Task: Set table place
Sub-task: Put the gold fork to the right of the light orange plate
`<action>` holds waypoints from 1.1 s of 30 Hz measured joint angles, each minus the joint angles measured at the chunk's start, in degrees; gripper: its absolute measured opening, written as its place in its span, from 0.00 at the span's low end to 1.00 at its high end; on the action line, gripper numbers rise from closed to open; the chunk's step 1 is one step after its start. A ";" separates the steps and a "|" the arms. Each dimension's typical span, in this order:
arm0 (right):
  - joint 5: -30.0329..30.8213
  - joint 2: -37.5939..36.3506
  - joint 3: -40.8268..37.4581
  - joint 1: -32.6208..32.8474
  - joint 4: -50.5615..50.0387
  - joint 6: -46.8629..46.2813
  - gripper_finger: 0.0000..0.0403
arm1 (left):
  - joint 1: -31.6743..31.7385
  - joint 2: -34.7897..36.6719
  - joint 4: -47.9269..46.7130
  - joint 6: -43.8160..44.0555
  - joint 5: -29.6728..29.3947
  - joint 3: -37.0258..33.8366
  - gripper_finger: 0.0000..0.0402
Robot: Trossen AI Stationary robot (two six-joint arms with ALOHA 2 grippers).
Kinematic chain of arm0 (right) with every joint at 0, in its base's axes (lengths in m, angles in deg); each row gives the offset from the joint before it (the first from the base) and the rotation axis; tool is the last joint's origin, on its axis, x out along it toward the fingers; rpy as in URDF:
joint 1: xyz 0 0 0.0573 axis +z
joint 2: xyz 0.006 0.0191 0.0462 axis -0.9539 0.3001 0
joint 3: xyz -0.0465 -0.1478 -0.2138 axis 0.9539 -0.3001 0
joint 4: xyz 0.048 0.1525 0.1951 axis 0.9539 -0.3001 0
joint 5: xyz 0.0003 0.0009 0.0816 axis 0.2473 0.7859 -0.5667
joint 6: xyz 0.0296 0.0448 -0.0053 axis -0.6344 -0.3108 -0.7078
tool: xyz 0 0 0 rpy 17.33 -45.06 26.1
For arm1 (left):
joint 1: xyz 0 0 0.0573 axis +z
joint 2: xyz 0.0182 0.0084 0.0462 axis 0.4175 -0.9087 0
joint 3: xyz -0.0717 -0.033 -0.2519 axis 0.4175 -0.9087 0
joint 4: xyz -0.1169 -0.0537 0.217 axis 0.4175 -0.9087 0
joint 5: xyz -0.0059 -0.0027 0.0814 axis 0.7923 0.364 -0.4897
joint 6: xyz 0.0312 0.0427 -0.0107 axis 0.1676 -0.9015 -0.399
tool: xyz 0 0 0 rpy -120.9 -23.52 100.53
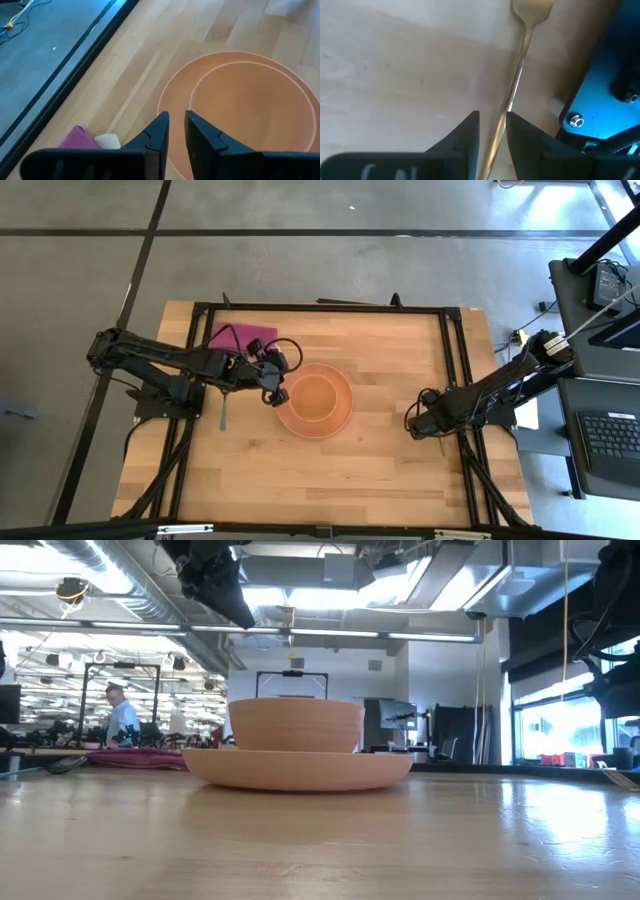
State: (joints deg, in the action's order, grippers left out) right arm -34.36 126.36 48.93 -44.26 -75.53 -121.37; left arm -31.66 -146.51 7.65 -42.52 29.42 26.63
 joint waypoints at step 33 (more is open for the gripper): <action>10.93 7.75 4.46 0.44 0.69 10.22 0.04 | -0.35 0.00 0.05 0.37 0.00 -0.03 0.09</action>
State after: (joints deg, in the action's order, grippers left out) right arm -23.43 134.11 53.38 -43.82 -74.83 -111.15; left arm -32.01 -146.51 7.69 -42.15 29.42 26.60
